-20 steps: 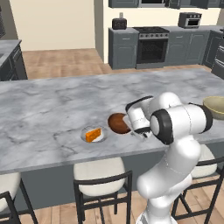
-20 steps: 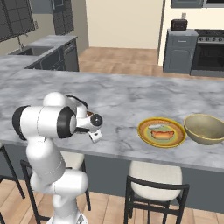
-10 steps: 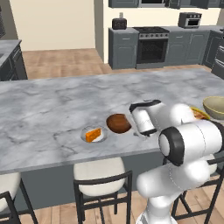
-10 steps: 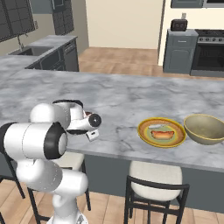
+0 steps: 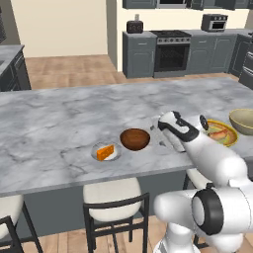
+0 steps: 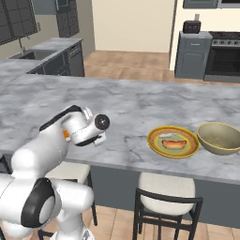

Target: Take the smaller bowl and place it next to the appetizer plate on the dining counter , and place the larger bowl next to the plate with cooked food.

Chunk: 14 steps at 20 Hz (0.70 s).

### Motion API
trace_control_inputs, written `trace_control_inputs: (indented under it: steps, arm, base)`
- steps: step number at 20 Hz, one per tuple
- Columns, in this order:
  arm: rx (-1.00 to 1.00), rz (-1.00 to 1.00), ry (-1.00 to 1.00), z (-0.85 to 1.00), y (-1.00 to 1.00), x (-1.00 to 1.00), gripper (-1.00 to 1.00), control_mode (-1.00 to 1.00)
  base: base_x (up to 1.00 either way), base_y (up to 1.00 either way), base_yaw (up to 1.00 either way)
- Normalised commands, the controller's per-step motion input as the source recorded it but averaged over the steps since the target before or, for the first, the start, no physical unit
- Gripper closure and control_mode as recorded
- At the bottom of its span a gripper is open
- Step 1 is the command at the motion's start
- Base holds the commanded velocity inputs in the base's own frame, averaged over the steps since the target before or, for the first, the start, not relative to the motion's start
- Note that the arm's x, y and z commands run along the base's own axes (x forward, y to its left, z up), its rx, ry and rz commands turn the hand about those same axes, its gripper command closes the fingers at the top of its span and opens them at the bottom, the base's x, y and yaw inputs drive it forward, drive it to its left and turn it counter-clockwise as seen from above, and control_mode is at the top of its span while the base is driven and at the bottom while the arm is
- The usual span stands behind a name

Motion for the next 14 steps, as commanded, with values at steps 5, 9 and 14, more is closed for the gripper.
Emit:
trace_control_inputs:
  steps: [5, 9, 14]
  arm:
    - [0.0, 0.05, 0.23, 1.0, -0.2, -0.53, -1.0, -1.0]
    - [0.0, 0.08, -0.06, 0.9, -0.02, -0.79, -1.0, -1.0]
    - [0.0, 0.15, -0.07, 0.78, 0.05, -0.99, -1.0, -1.0]
  base:
    - [0.0, 0.0, 0.0]
    - [0.0, 0.0, 0.0]
    - [0.0, 0.0, 0.0]
